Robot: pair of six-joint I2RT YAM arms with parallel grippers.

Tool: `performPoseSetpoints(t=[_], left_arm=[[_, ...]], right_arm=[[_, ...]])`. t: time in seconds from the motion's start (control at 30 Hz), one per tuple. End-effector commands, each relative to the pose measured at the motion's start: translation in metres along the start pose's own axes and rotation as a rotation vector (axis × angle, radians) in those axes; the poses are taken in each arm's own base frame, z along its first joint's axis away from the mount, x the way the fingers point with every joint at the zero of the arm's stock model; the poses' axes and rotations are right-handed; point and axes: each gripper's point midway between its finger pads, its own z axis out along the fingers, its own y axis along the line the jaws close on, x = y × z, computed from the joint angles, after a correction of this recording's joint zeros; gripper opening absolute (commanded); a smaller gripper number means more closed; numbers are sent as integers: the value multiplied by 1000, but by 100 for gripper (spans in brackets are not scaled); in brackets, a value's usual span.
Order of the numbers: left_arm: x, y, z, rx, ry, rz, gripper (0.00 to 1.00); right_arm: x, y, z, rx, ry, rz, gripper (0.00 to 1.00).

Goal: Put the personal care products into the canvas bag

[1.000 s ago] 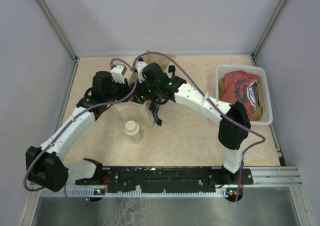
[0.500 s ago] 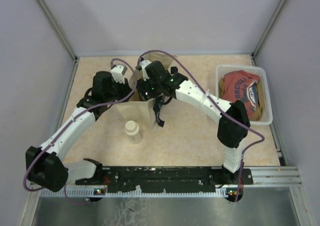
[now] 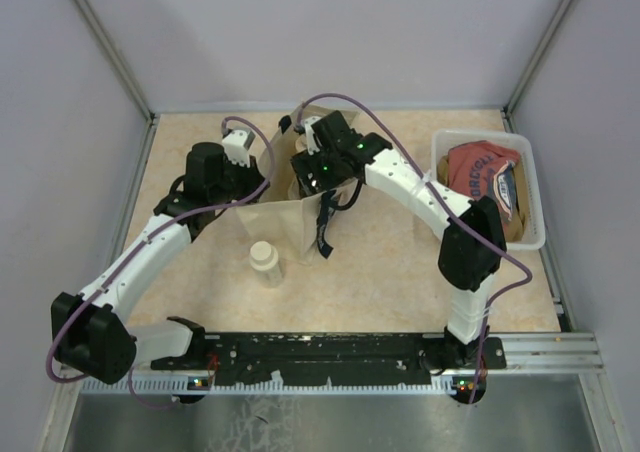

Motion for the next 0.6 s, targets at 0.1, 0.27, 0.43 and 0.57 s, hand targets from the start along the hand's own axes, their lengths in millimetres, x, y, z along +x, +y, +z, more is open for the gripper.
performPoseSetpoints(t=[0.1,0.27,0.43,0.57], left_arm=[[-19,-6,-5,22,-60,5,0],[-22,-6,-6,23,-67,7,0],[-22,-4,-6,13,-65,10,0],[-22,-5,-5,15,-62,11,0]], right_arm=[[-33,-17,-46,98,-91,-58,0],[-46,-2,-27,16,-107,-42,0],[-41,-8,-3,81,-69,-45,0],[-31,-13,12,104,-40,-37,0]])
